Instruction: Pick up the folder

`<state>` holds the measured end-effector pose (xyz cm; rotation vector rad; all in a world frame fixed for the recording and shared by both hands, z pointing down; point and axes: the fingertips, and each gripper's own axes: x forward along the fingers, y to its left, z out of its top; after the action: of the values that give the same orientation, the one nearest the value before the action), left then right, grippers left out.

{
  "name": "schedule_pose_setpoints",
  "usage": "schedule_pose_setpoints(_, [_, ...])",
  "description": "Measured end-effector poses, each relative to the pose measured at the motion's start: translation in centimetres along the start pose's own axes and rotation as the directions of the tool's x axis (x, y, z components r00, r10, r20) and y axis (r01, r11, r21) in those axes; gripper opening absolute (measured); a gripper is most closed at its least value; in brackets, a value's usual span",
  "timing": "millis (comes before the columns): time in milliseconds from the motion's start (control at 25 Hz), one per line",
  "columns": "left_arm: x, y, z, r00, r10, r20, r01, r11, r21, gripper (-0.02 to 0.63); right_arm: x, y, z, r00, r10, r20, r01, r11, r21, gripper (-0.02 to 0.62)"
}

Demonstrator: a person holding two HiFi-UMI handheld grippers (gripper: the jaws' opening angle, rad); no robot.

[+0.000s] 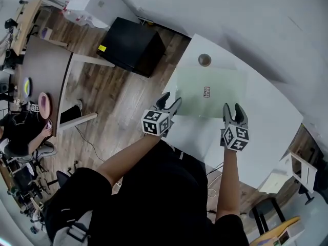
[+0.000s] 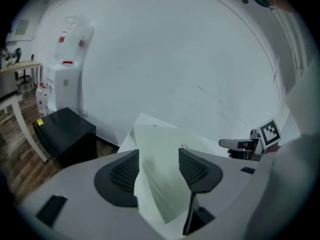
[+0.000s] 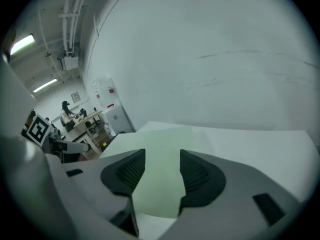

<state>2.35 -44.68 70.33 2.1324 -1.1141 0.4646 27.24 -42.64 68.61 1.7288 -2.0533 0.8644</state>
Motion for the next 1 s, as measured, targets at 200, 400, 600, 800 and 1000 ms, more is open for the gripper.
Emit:
schedule_pose_setpoints(200, [3.3, 0.0, -2.7, 0.992, -0.042, -0.115, 0.033, 0.996, -0.083, 0.295, 2.9, -3.8, -1.8, 0.994, -0.012, -0.112, 0.008, 0.999, -0.037, 0.29])
schedule_pose_setpoints(400, [4.6, 0.5, -3.4, 0.988, -0.037, -0.149, 0.024, 0.996, -0.092, 0.316, 4.9, -5.7, -4.0, 0.984, 0.019, -0.179, 0.002, 0.993, 0.116, 0.318])
schedule_pose_setpoints(600, [5.4, 1.7, -3.7, 0.988, -0.031, -0.148, 0.007, 0.987, -0.162, 0.321, 5.8, -6.0, -4.1, 0.972, 0.073, -0.222, -0.04, 0.988, 0.149, 0.333])
schedule_pose_setpoints(800, [6.3, 1.1, -4.6, 0.978, -0.1, -0.181, 0.069, 0.983, -0.169, 0.327, 6.7, -5.7, -4.4, 0.949, 0.178, -0.26, -0.13, 0.973, 0.192, 0.334])
schedule_pose_setpoints(1000, [6.8, 1.0, -4.8, 0.979, -0.099, -0.18, 0.071, 0.985, -0.157, 0.327, 7.6, -6.1, -5.0, 0.928, 0.276, -0.249, -0.191, 0.929, 0.317, 0.348])
